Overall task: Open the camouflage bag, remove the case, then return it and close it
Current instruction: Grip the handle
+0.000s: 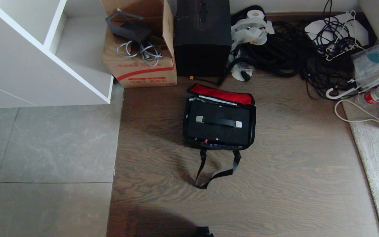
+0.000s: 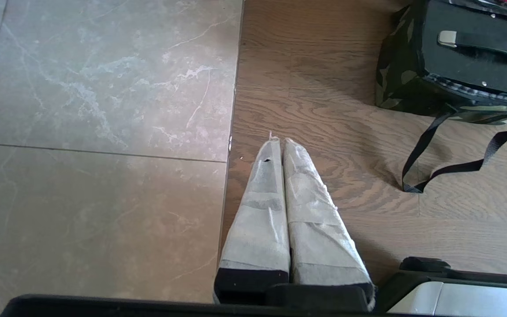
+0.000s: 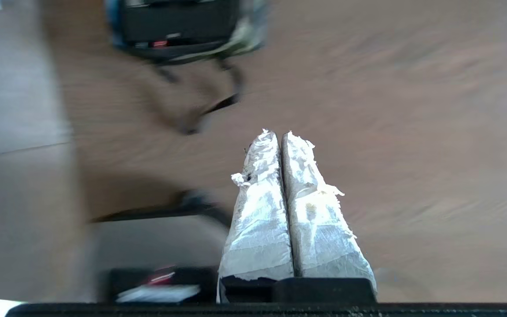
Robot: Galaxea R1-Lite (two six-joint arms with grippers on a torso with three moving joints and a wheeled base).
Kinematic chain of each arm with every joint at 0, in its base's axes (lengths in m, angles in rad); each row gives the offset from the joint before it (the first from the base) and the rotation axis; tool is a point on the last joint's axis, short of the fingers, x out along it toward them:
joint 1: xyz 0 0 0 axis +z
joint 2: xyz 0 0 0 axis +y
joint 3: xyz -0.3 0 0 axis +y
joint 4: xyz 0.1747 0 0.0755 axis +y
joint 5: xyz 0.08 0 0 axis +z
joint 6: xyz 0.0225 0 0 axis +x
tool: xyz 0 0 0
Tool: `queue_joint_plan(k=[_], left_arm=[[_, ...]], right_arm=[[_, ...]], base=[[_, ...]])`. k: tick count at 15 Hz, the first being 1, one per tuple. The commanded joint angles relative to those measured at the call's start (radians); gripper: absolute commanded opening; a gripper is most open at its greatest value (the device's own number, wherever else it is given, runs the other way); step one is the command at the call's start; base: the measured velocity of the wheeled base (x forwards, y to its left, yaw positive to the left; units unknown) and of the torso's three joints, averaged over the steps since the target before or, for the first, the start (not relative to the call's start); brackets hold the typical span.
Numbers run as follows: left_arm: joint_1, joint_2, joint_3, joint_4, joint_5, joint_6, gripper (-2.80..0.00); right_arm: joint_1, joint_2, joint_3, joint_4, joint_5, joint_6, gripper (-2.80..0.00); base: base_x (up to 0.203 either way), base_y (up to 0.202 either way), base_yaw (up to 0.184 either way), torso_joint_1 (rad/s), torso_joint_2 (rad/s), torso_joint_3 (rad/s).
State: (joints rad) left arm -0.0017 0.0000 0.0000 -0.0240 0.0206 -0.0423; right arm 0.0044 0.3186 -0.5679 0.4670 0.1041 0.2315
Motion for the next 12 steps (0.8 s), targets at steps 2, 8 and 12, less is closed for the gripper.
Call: queue_joint_plan(k=[2,8,12], left_arm=[[0.0,0.0,0.009,-0.001,0.001,-0.001,-2.8],[0.0,0.0,0.009,-0.001,0.001,-0.001,-2.8],[0.001,0.0,0.009,-0.001,0.001,-0.001,-2.8]], right_arm=[[0.029,0.509,-0.215,0.026,0.105,0.123,-2.8],[0.063,1.068,-0.202,-0.514,0.233,0.222,-2.8],[0.12,1.274,-0.175,-0.758,0.291,0.247,-2.8]], base=[[0.0,0.0,0.0,0.0,0.0,0.0],[0.0,0.0,0.0,0.0,0.0,0.0],[0.0,0.0,0.0,0.0,0.0,0.0]])
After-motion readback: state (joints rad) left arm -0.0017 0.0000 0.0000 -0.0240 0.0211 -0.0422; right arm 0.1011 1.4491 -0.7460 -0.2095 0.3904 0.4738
